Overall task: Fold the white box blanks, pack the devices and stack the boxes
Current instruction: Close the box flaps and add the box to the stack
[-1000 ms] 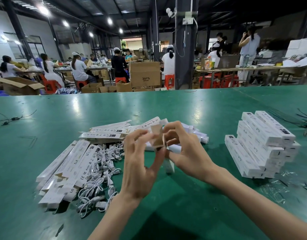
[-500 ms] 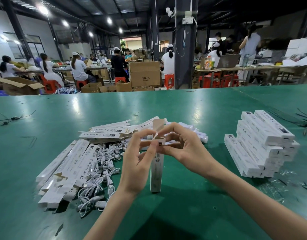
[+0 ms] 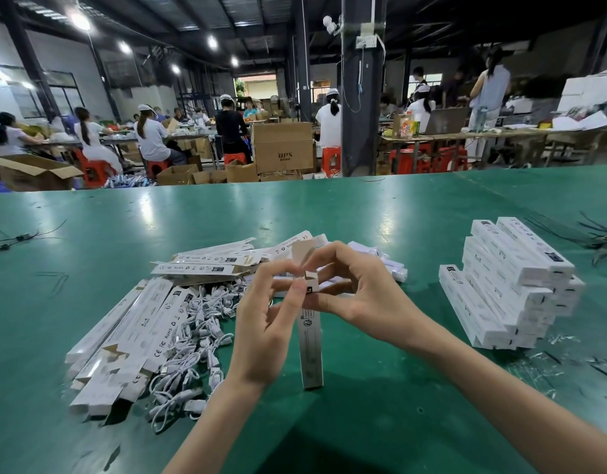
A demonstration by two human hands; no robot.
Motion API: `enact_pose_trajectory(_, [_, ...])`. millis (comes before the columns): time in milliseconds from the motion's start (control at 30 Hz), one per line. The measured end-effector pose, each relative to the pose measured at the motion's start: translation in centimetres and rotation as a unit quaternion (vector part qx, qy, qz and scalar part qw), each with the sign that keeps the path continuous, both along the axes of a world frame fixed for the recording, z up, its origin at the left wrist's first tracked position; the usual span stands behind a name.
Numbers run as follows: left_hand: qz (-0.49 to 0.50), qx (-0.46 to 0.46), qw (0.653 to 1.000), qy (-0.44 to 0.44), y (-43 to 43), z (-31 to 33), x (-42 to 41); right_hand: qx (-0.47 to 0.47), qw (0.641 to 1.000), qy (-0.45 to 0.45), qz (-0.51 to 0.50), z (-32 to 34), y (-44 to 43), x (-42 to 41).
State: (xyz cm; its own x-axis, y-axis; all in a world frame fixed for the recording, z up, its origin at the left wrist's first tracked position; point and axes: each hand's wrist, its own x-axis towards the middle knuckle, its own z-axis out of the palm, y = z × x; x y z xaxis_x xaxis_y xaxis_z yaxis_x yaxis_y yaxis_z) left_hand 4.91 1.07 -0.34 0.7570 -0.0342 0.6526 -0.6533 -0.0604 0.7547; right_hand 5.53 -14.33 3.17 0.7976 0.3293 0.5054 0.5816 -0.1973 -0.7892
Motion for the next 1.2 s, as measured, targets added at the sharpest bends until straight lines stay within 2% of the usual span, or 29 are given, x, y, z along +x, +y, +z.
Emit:
enact_pose_trajectory(167, [0.011,0.005,1.000,-0.009,0.1,0.0,0.0,-0.027,0.998,-0.044,-0.021,0.0,0.1,0.0])
enact_pose_trajectory(433, [0.020,0.006,1.000,-0.019,-0.1,0.1,0.0,-0.018,1.000,-0.004,0.010,0.3,-0.6,0.2])
enact_pose_trajectory(633, [0.021,-0.003,0.999,-0.031,0.0,0.2,0.0,0.123,0.987,0.089,0.048,1.1,-0.6,0.3])
enact_pose_trajectory(800, [0.013,-0.034,0.999,-0.033,-0.1,0.0,0.2,0.085,0.995,0.041,0.026,1.1,-0.6,0.3])
enact_pose_trajectory(933, [-0.014,-0.052,0.997,-0.047,-0.1,0.1,0.2,0.071,0.996,0.050,0.019,1.0,-0.6,0.1])
enact_pose_trajectory(1200, [0.010,-0.055,0.998,-0.023,-0.1,0.1,-0.1,0.064,0.998,0.009,-0.008,1.1,-0.4,0.0])
